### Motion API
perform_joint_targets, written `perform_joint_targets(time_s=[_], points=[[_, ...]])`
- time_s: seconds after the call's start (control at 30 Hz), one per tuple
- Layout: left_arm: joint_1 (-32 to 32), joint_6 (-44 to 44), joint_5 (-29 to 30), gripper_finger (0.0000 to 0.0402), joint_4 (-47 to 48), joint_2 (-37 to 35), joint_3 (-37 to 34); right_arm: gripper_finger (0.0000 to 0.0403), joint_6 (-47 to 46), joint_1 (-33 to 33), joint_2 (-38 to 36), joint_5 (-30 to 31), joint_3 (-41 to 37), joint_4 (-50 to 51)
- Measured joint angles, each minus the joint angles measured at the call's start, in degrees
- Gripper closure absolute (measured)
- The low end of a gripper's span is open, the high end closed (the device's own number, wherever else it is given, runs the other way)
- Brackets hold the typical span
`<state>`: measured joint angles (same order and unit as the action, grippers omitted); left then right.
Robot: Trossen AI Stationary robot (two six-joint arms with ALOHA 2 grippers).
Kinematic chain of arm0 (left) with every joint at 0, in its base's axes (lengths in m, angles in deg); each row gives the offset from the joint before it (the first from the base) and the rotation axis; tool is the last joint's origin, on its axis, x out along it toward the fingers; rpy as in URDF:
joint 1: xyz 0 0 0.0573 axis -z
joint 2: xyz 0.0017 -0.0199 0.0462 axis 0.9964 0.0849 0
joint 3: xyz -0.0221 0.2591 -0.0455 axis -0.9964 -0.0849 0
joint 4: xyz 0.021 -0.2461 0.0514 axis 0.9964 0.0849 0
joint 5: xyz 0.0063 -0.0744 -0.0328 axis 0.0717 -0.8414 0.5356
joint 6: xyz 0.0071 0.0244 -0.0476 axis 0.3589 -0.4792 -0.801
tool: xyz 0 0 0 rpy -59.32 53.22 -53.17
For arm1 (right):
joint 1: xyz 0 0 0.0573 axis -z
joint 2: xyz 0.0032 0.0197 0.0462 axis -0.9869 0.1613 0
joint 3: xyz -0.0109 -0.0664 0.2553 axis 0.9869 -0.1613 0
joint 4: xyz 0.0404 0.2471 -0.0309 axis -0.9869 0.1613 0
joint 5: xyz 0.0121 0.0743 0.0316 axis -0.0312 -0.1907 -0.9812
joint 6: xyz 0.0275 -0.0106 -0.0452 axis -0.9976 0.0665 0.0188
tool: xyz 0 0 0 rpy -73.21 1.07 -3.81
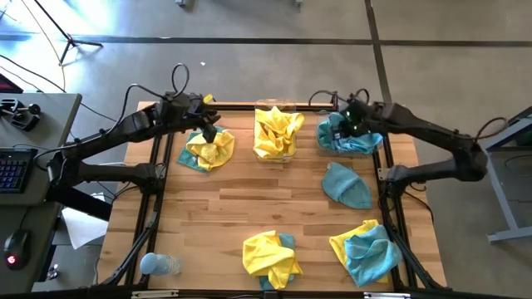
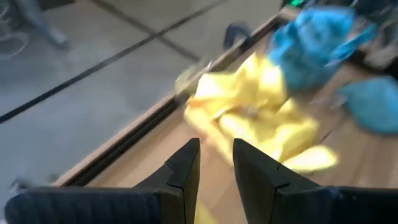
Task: Sort microfiber towel by color & place in baskets
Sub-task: Put the yellow towel into the left transparent bin
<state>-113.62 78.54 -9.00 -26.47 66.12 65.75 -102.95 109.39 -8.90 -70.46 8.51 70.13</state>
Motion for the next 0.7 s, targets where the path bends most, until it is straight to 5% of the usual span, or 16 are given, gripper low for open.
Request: perform_joint_targets(time_s=[0.3,0.7], points=[[-3.06,4.84,0.21,0.0326,15.62,10.39,0.0,0.0331,-8.28,-17.38,-3.17,0.89,-3.87,-14.57],[-4.88,10.56,-1.61,0.0364,17.64,27.02,0.0,0.0331,-14.64,-30.9,-1.8,8.78,-3.89,-26.22]])
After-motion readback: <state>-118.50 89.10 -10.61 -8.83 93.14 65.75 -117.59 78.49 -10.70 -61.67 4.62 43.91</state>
